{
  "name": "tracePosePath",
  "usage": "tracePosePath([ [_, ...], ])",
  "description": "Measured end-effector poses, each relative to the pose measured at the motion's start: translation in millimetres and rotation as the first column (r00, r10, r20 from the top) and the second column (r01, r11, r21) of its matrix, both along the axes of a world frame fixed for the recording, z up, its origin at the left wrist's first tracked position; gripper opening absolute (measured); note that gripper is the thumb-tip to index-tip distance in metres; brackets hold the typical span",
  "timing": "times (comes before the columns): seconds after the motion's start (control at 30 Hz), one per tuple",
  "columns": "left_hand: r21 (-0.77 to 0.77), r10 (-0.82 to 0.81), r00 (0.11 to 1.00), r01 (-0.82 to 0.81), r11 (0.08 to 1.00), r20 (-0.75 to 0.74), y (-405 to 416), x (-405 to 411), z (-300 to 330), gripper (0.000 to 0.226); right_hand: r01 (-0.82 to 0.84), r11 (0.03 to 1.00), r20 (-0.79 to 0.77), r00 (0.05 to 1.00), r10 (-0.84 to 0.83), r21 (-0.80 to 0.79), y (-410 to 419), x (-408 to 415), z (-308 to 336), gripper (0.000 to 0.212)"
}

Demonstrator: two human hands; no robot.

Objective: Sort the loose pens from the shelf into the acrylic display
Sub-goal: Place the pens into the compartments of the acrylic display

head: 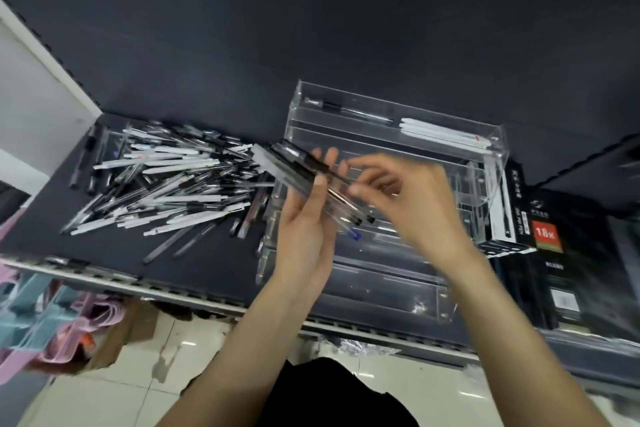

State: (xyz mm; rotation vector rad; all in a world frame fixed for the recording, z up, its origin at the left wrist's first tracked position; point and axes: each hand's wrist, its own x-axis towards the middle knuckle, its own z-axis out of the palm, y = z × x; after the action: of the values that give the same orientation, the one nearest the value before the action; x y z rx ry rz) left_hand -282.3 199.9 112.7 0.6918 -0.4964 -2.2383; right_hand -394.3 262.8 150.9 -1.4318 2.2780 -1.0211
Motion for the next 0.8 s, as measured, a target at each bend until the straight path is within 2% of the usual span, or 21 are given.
tracePosePath([
  [0.13, 0.014, 0.046, 0.999, -0.046, 0.999, 0.017, -6, -13, -1, 0.034, 0.059, 0.997, -0.280, 0.957, -0.072, -0.055, -14, -64, 20, 0.014],
  [0.2, 0.005, 0.069, 0.997, -0.069, 0.998, 0.024, -13, -11, -5, 0.033, 0.058, 0.998, -0.397, 0.917, -0.048, 0.012, -35, -86, 22, 0.012],
  [0.27, -0.037, 0.048, 0.998, -0.047, 0.998, 0.034, -20, -7, -11, 0.032, 0.048, 0.988, -0.471, 0.882, 0.026, 0.144, -57, -97, 20, 0.013],
  [0.4, -0.001, 0.042, 0.999, -0.042, 0.999, -0.017, -33, -1, -19, 0.029, -0.034, 0.925, -0.503, 0.831, 0.236, 0.378, -90, -100, 15, 0.016],
  [0.57, 0.122, 0.080, 0.980, -0.058, 0.991, -0.183, -45, 1, -16, 0.030, -0.054, 0.866, -0.548, 0.754, 0.362, 0.498, -109, -102, 12, 0.011],
  [0.73, 0.134, 0.104, 0.973, -0.077, 0.988, -0.204, -48, 0, -15, 0.036, -0.063, 0.863, -0.574, 0.722, 0.386, 0.502, -114, -100, 7, 0.017],
  [0.8, 0.101, 0.084, 0.977, -0.065, 0.993, -0.195, -49, -2, -16, 0.036, -0.090, 0.913, -0.569, 0.757, 0.322, 0.397, -106, -98, 8, 0.019],
])
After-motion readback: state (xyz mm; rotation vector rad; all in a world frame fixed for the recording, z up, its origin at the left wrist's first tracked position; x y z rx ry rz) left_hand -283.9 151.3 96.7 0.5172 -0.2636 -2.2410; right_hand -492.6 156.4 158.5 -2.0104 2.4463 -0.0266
